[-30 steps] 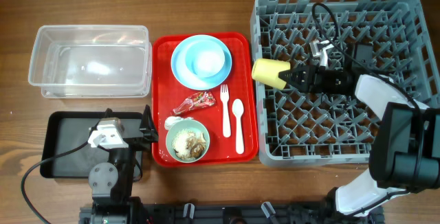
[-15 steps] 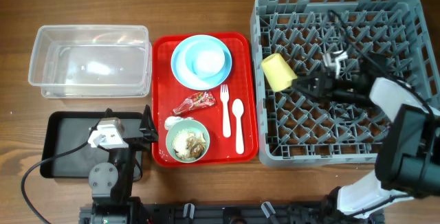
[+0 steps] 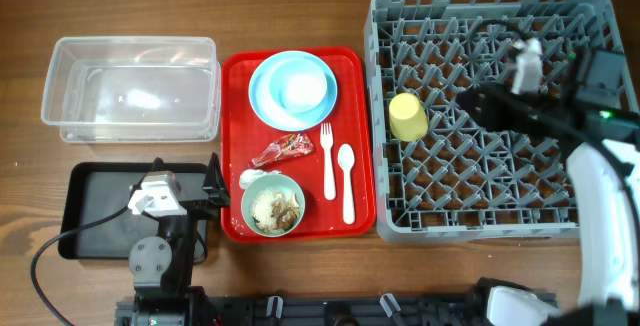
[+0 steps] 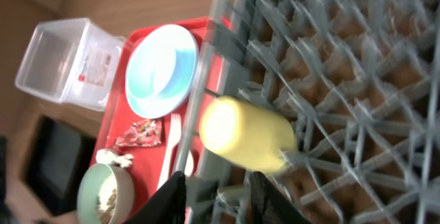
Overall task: Sort waste into correct bins and load items into the dishwasher rack
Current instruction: 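Move the right gripper to the small blue bowl and grasp it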
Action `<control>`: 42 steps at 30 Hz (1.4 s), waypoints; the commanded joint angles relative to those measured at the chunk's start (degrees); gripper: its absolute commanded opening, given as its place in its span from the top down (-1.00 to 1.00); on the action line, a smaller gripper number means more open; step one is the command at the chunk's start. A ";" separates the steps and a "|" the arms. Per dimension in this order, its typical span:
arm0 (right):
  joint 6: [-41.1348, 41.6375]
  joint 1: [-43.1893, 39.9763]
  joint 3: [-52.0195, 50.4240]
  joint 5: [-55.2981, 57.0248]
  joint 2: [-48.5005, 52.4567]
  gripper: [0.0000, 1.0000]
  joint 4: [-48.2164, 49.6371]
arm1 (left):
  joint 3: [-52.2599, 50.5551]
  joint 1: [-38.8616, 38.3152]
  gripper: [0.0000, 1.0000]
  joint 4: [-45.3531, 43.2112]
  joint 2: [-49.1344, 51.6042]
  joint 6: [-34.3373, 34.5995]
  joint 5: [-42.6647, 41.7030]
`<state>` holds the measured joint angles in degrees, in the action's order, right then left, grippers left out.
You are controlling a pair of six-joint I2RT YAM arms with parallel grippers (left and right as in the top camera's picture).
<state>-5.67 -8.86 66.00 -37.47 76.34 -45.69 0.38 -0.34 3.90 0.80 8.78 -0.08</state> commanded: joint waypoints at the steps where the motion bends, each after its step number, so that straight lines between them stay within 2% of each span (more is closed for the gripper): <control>1: 1.31 17.03 5.66 18.88 -0.96 0.13 2.16 | -0.04 -0.15 -1.00 0.44 -0.42 -1.09 -0.50; 4: 1.14 32.26 6.23 26.97 2.21 -0.04 9.16 | -0.04 -0.15 -1.00 0.44 -0.42 -1.07 -0.50; 7: -0.48 44.11 6.23 37.33 9.66 -0.04 17.62 | -0.04 -0.15 -1.00 0.44 -0.42 -1.07 -0.48; 11: -6.97 51.08 6.23 45.62 25.14 -0.08 29.64 | -0.04 -0.15 -1.00 0.44 -0.42 -1.09 -0.50; 16: -7.82 51.39 6.23 45.57 35.74 -0.11 37.64 | -0.04 -0.15 -1.00 0.44 -0.42 -1.09 -0.50; 20: -7.85 51.39 6.23 43.45 38.64 -0.11 39.32 | -0.04 -0.15 -1.00 0.44 -0.42 -1.09 -0.50; 22: -7.78 51.34 6.21 43.47 39.10 0.10 39.26 | -0.04 -0.15 -1.00 0.44 -0.42 -1.09 -0.50; 23: -7.67 51.28 6.21 43.47 39.10 0.29 39.26 | -0.04 -0.15 -1.00 0.44 -0.42 -1.09 -0.50; 24: -7.65 51.28 6.21 43.47 39.10 0.40 39.26 | -0.04 -0.15 -1.00 0.44 -0.42 -1.09 -0.50; 26: -7.52 51.28 6.23 43.43 39.08 0.52 39.23 | -0.04 -0.15 -1.00 0.44 -0.42 -1.07 -0.50; 30: -7.26 51.28 6.21 43.41 39.08 0.52 38.40 | -0.04 -0.15 -1.00 0.44 -0.42 -1.09 -0.50; 33: -7.17 51.28 6.21 43.34 39.06 0.88 36.94 | -0.04 -0.15 -1.00 0.44 -0.42 -1.07 -0.50; 34: -6.69 51.28 6.23 43.34 38.99 0.91 36.89 | -0.04 -0.15 -1.00 0.44 -0.42 -1.09 -0.50; 38: -3.45 51.28 9.22 43.41 34.88 0.91 38.10 | -0.04 -0.15 -1.00 0.44 -0.42 -1.09 -0.50; 40: -2.80 51.04 12.41 42.40 29.75 0.91 37.55 | -0.04 -0.15 -1.00 0.44 -0.42 -1.07 -0.50; 42: 2.49 50.47 14.14 41.38 22.01 0.92 35.71 | -0.04 -0.15 -1.00 0.44 -0.42 -1.09 -0.50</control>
<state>-9.87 42.44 75.11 5.52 110.80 -9.30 0.40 -0.34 3.90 0.80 8.78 -0.08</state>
